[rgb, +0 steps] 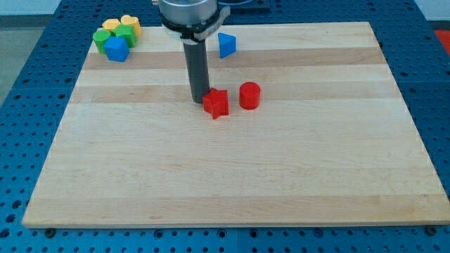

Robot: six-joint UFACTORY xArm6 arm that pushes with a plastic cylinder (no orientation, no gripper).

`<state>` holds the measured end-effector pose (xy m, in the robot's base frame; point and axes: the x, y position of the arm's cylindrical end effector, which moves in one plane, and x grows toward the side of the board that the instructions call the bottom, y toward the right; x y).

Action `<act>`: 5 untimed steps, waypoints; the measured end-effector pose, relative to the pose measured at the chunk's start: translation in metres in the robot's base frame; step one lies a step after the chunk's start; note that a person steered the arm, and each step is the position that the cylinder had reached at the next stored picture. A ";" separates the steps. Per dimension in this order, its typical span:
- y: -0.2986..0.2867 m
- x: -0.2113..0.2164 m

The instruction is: Push the red star diagonally bottom right to the red circle

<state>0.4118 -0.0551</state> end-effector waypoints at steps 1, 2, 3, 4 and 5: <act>0.027 0.019; 0.050 0.022; 0.029 0.029; 0.026 0.055; 0.048 0.073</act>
<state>0.4848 -0.0067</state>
